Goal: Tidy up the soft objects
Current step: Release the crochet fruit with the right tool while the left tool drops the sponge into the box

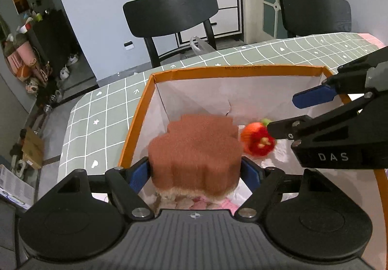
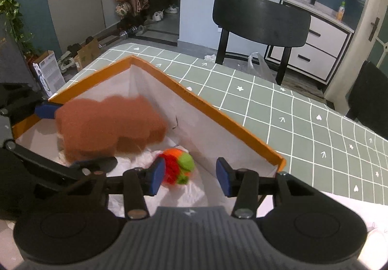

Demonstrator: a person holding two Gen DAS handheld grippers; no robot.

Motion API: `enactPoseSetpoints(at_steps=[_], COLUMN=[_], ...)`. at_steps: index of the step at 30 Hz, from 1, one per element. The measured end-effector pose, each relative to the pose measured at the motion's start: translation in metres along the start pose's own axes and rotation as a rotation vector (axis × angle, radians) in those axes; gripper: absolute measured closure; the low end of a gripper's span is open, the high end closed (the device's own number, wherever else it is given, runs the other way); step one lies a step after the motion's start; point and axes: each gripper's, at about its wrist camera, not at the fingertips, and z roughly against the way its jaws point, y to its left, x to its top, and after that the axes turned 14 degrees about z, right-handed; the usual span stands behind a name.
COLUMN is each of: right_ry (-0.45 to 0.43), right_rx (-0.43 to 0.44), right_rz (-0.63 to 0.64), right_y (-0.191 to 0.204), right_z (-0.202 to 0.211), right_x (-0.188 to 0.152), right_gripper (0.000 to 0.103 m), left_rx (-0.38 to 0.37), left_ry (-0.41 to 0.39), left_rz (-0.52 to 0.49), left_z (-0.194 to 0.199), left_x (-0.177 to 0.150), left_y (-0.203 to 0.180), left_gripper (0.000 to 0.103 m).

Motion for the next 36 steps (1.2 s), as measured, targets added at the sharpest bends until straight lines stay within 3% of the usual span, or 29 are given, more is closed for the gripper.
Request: enactPoseSetpoints(at_steps=[21, 36], right_ry=[-0.042, -0.121], right_rx=[-0.014, -0.008], right_rz=[0.027, 0.055], right_y=[0.015, 0.032], right_z=[0.047, 0.115], right_x=[-0.004, -0.015], right_gripper=[0.053, 0.051], left_rx=[-0.061, 0.032], left_ry=[-0.010, -0.065], left_rz=[0.031, 0.040], left_z=[0.048, 0.097], left_x=[-0.006, -0.017], left_y=[0.014, 0.015], left_gripper=[0.009, 0.009])
